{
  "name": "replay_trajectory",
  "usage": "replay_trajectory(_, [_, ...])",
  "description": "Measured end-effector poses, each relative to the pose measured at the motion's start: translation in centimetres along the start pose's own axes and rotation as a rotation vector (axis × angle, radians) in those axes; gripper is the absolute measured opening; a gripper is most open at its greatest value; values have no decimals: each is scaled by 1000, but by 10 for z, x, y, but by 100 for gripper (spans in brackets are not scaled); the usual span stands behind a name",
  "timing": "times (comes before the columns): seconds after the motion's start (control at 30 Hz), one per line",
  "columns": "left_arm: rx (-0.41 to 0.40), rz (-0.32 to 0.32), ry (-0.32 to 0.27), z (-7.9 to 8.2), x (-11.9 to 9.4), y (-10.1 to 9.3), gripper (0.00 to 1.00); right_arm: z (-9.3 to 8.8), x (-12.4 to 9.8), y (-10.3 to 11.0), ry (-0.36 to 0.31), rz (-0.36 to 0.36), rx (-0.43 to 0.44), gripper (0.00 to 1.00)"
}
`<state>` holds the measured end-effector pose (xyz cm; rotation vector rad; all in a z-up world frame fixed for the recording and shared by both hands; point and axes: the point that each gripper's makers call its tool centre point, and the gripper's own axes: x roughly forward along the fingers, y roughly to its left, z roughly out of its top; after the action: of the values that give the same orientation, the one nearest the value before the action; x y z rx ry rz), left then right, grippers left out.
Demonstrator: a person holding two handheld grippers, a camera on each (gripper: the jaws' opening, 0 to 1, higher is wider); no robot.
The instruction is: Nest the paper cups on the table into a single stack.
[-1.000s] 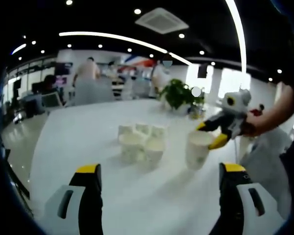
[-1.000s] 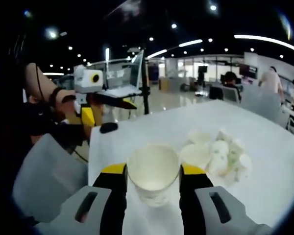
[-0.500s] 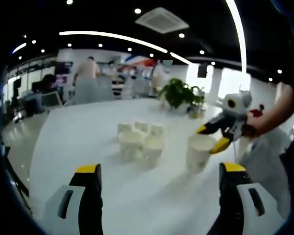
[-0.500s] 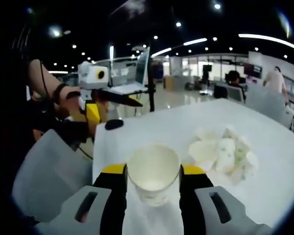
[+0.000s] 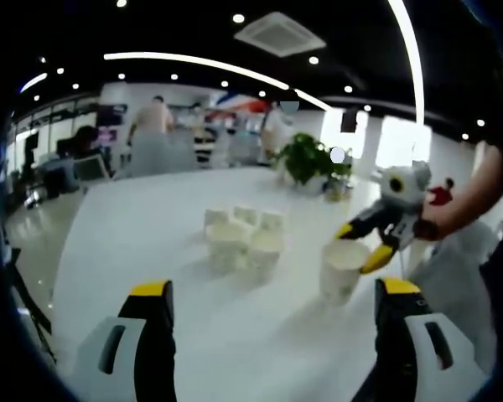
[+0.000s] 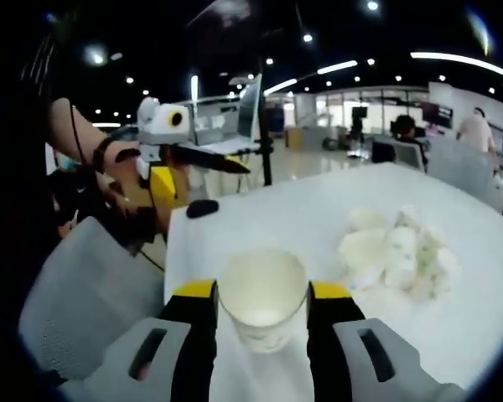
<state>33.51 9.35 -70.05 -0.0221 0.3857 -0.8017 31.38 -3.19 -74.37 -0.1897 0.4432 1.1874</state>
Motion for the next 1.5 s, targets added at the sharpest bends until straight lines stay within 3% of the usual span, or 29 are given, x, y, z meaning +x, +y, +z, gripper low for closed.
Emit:
replay_trajectory(0.57, [-3, -11, 3, 0, 3, -4, 100, -32, 11, 17, 51, 27, 40, 38])
replay_trajectory(1.03, [-5, -6, 7, -2, 1, -4, 100, -45, 14, 20, 68, 18, 35, 38])
replay_trajectory(1.5, [-5, -3, 7, -1, 0, -2, 100, -44, 16, 22, 59, 12, 47, 41])
